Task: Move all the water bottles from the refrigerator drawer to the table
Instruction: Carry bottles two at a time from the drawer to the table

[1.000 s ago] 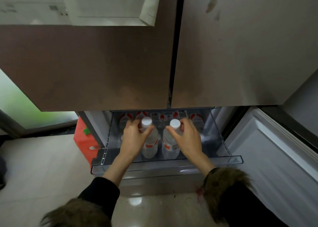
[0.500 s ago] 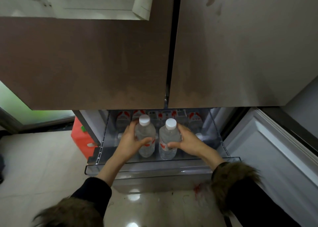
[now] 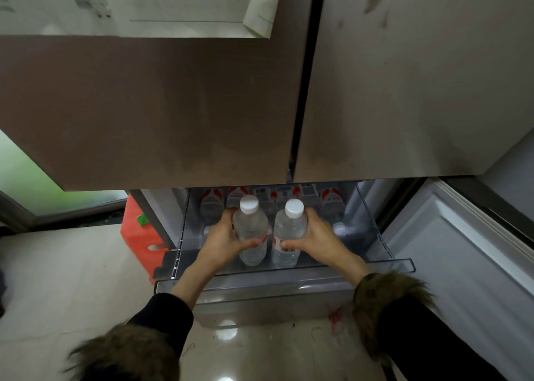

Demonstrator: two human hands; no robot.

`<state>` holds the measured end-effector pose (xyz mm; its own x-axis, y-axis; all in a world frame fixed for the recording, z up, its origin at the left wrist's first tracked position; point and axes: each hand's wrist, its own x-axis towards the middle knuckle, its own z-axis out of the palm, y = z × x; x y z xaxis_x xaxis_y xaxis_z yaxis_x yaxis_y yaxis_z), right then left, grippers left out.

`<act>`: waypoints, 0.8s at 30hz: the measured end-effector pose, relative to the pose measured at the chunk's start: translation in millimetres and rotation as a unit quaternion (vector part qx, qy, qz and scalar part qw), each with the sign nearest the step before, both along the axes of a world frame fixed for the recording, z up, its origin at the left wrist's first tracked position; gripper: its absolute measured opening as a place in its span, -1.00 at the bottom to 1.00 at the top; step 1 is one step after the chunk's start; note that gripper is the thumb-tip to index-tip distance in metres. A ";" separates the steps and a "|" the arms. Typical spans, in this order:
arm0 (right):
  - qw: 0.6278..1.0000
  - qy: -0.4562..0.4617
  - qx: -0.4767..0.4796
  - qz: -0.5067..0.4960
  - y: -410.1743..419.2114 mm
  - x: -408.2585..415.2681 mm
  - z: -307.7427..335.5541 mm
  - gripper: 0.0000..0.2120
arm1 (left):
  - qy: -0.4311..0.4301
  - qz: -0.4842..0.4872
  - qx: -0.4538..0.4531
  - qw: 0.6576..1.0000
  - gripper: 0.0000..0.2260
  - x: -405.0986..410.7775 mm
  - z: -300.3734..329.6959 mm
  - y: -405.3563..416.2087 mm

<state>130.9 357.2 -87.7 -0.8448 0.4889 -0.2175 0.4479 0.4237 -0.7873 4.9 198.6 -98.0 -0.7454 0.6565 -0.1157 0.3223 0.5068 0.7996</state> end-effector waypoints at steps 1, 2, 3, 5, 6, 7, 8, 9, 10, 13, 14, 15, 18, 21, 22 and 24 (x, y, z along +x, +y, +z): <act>1.000 0.011 0.004 -0.010 -2.6 1.7 1.5 -0.31 | 0.009 -0.006 0.002 1.000 -0.33 0.7 1.5 -1.7; 1.000 0.024 0.010 -0.018 -6.2 3.5 3.6 -0.33 | 0.019 -0.014 0.003 1.000 -0.34 1.9 4.0 -4.0; 0.999 0.039 0.016 -0.023 -9.7 5.5 5.8 -0.33 | 0.029 -0.022 0.004 0.999 -0.35 3.4 6.6 -6.6; 0.997 0.063 0.040 -0.025 -16.4 10.4 11.4 -0.33 | 0.055 -0.031 0.009 0.998 -0.37 5.7 13.5 -13.4; 0.996 0.070 0.053 -0.022 -19.4 13.6 15.0 -0.32 | 0.067 -0.032 0.014 0.997 -0.37 6.8 17.8 -18.0; 0.995 0.080 0.064 -0.018 -22.0 16.7 18.7 -0.31 | 0.077 -0.033 0.023 0.996 -0.37 8.8 23.1 -22.7; 0.993 0.092 0.071 -0.013 -24.6 19.9 23.5 -0.31 | 0.083 -0.036 0.032 0.995 -0.36 11.4 28.6 -27.6; 0.992 0.104 0.076 -0.009 -27.3 23.1 28.8 -0.32 | 0.088 -0.039 0.040 0.995 -0.35 15.8 35.0 -32.9; 0.990 0.116 0.081 -0.003 -30.0 25.8 35.2 -0.33 | 0.095 -0.040 0.048 0.994 -0.34 21.1 41.8 -38.1; 0.982 0.157 0.099 0.021 -38.2 33.0 58.8 -0.39 | 0.122 -0.022 0.075 0.989 -0.34 39.6 63.7 -52.6; 0.979 0.175 0.100 0.029 -41.0 35.4 67.1 -0.39 | 0.131 -0.006 0.089 0.987 -0.35 46.3 71.1 -57.3; 0.976 0.194 0.096 0.034 -44.0 38.3 74.5 -0.37 | 0.139 0.014 0.104 0.985 -0.36 53.5 78.7 -62.5; 0.966 0.248 0.070 0.029 -55.1 49.8 95.5 -0.30 | 0.141 0.089 0.171 0.971 -0.40 76.4 101.8 -80.8; 0.959 0.282 -0.002 0.033 -70.4 65.4 117.3 -0.25 | 0.119 0.162 0.240 0.950 -0.35 104.5 123.2 -101.6; 0.955 0.292 -0.029 0.046 -77.0 70.8 124.5 -0.27 | 0.117 0.178 0.260 0.942 -0.36 114.8 129.7 -109.1; 0.946 0.306 -0.072 0.080 -92.8 81.4 137.4 -0.38 | 0.113 0.205 0.285 0.930 -0.45 134.9 140.2 -125.7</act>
<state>212.3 264.4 49.7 -0.8946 0.3470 0.2816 -0.1713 0.3159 -0.9332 139.8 72.9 42.2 -0.9093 0.2195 0.3536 0.3878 0.1385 0.9113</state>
